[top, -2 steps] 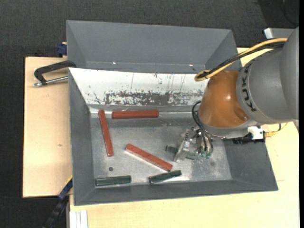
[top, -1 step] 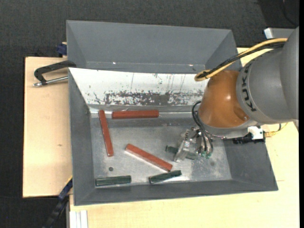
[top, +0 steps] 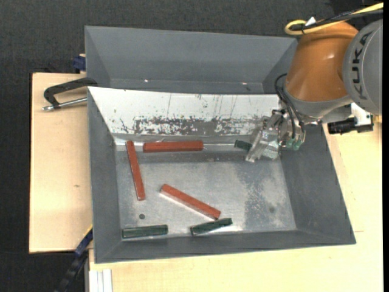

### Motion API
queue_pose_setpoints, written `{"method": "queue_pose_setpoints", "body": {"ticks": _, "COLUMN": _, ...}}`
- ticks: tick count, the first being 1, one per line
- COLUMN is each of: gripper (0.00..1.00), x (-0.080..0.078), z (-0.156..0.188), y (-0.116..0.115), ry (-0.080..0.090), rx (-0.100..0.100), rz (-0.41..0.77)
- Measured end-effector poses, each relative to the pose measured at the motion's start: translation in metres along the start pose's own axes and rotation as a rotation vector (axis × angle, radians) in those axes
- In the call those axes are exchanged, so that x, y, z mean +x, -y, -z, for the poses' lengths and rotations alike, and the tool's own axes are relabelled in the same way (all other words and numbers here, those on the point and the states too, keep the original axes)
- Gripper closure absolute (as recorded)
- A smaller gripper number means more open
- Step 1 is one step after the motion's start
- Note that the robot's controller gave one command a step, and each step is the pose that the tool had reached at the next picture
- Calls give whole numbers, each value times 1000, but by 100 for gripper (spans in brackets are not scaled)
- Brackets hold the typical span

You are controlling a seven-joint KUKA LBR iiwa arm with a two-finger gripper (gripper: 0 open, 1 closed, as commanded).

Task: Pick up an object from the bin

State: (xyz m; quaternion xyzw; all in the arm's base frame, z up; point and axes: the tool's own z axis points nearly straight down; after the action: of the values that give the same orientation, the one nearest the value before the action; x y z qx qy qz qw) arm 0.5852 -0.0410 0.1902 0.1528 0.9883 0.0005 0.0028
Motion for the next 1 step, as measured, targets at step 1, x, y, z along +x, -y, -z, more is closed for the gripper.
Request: {"method": "queue_pose_setpoints", "body": {"ticks": 1, "gripper": 100, "x": 0, "z": 0, "y": 0, "ry": 0, "rx": 0, "rz": 0}}
